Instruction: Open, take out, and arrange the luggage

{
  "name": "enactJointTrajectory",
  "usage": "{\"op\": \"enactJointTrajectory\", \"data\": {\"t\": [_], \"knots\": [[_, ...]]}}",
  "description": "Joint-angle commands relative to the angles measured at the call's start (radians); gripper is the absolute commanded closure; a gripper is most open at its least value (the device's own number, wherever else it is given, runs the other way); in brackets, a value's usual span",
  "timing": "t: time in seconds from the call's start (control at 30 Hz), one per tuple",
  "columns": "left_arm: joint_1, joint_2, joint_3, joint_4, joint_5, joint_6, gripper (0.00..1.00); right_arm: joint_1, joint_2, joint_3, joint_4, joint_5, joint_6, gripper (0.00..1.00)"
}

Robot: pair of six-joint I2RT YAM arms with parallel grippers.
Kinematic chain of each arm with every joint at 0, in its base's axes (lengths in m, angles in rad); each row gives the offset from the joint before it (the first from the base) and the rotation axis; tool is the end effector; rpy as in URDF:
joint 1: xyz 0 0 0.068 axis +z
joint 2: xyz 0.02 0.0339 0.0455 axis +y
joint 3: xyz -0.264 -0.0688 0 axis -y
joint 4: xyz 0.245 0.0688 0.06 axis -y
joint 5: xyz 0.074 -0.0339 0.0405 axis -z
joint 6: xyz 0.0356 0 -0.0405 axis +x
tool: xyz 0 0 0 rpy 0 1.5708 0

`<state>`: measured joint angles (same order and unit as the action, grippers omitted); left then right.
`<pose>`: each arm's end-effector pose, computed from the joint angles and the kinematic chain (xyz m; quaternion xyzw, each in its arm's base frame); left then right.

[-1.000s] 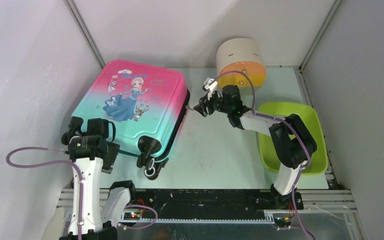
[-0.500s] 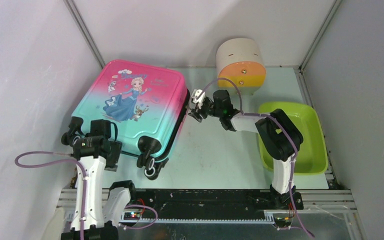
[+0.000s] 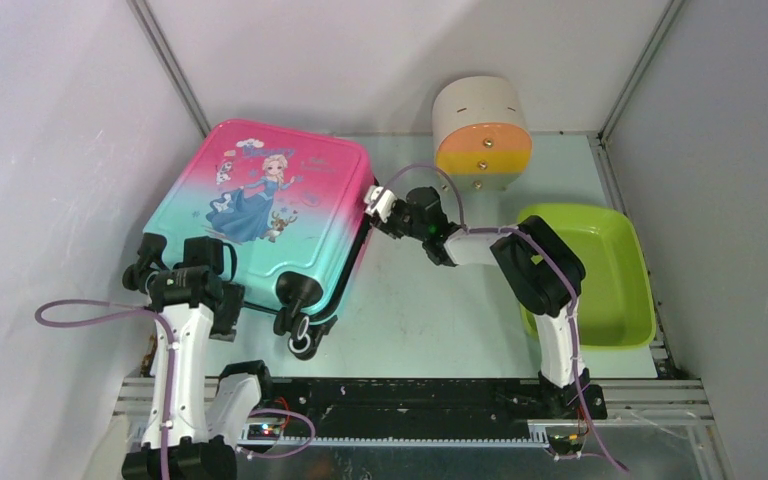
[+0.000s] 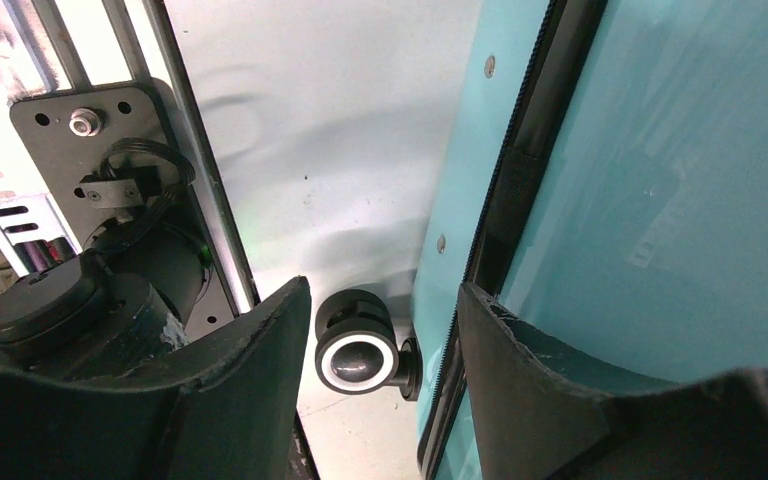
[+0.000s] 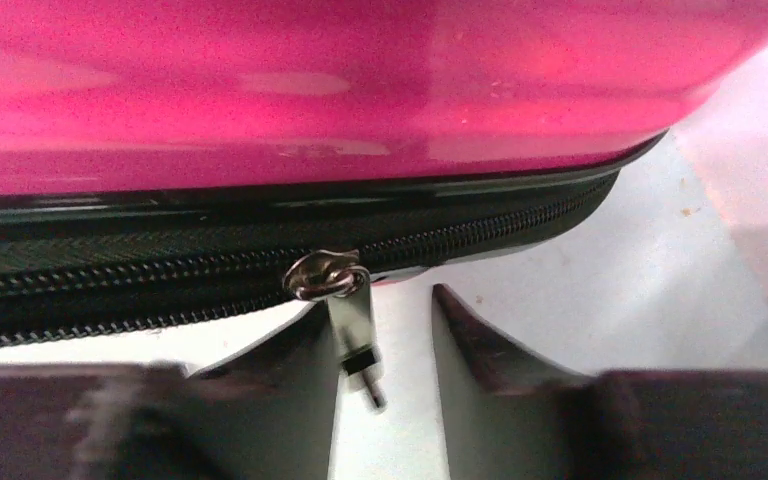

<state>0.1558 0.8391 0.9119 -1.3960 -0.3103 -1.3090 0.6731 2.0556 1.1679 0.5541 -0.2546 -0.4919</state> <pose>0.1070 0.0278 0.2830 -0.6698 0.7163 0.0620 0.1859 0.3437 0.2855 0.1594 -0.5060 0.6343 0.1550 0.5635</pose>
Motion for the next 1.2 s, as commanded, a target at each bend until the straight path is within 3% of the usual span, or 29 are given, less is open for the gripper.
{"op": "enactJointTrajectory", "data": {"t": [0.0,0.03,0.07,0.13,0.57,0.83,0.9,1.03,1.17], "knots": [[0.013,0.005,0.007,0.052,-0.025,-0.006,0.39,0.009,-0.008,0.023,0.158,0.047,0.021,0.73],[0.014,0.005,0.010,0.054,-0.032,-0.001,0.39,0.010,-0.017,0.013,0.187,0.051,0.023,0.80],[0.014,0.003,0.012,0.055,-0.037,0.001,0.39,0.011,-0.024,-0.006,0.201,0.051,0.027,0.93],[0.015,0.002,0.012,0.072,-0.055,0.011,0.39,0.008,-0.058,-0.039,0.235,0.045,0.047,1.00],[0.019,0.123,0.082,0.280,-0.036,0.153,0.41,0.023,-0.355,-0.290,0.118,0.070,0.162,1.00],[0.019,0.275,0.226,0.402,-0.061,0.214,0.41,0.169,-0.533,-0.410,-0.002,0.142,0.188,1.00],[0.021,0.334,0.300,0.396,-0.076,0.275,0.41,0.212,-0.548,-0.416,-0.025,0.170,0.206,1.00],[0.022,0.400,0.474,0.296,-0.111,0.534,0.35,0.280,-0.565,-0.417,-0.040,0.210,0.270,1.00],[-0.015,0.272,0.504,0.285,-0.093,0.768,0.31,0.307,-0.575,-0.417,-0.018,0.242,0.332,1.00]]}}
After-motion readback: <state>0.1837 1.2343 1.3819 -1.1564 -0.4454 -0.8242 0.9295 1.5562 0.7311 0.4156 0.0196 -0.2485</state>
